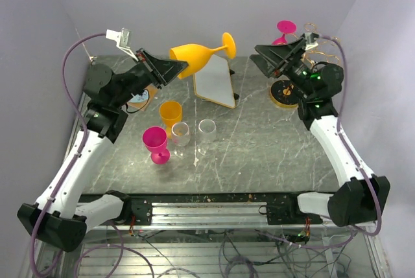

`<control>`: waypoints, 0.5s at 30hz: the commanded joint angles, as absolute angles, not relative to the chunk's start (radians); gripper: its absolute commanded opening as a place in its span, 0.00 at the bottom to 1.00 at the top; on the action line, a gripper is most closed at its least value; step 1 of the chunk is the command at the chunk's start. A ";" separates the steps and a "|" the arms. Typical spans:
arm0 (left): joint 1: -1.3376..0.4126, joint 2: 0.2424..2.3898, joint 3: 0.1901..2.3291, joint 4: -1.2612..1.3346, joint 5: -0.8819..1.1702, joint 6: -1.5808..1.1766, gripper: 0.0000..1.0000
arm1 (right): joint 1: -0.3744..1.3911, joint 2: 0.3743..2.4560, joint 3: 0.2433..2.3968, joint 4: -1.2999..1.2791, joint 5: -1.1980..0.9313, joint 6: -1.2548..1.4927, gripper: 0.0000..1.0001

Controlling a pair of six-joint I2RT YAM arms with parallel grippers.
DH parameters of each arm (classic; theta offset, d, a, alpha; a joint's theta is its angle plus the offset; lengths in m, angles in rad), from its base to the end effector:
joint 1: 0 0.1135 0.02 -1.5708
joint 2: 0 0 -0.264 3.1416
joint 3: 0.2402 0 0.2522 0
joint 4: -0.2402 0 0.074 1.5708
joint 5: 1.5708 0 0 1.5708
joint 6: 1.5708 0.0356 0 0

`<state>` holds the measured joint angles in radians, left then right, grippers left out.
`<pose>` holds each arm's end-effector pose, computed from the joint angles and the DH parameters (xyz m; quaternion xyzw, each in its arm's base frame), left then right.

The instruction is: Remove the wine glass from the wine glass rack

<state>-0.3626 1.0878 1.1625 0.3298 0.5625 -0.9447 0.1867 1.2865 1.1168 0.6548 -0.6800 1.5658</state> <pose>0.2110 -0.1004 0.4664 0.0701 0.5733 -0.6090 0.5437 0.2783 0.0754 0.4321 0.0895 0.5574 0.7305 0.3843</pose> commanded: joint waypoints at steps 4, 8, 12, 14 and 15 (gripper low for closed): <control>-0.366 1.112 1.368 -0.451 0.228 -0.479 0.07 | 0.039 1.213 1.172 0.189 -0.624 1.107 0.82; -0.365 1.203 1.473 -0.675 0.073 -0.336 0.07 | 0.008 1.219 1.249 0.068 -0.615 0.971 0.87; -0.365 1.324 1.555 -0.768 0.010 -0.241 0.07 | 0.006 1.224 1.331 -0.047 -0.582 0.822 0.93; -0.365 1.408 1.611 -0.799 0.008 -0.213 0.07 | 0.006 1.227 1.366 -0.097 -0.556 0.742 0.97; -0.365 1.445 1.635 -0.809 0.012 -0.200 0.07 | 0.006 1.230 1.384 -0.129 -0.542 0.709 0.98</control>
<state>-0.3630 1.3342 1.5471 -0.6689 0.0845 -0.3264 0.0105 1.2274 1.3094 0.0143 -0.5968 0.9218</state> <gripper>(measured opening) 0.075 0.960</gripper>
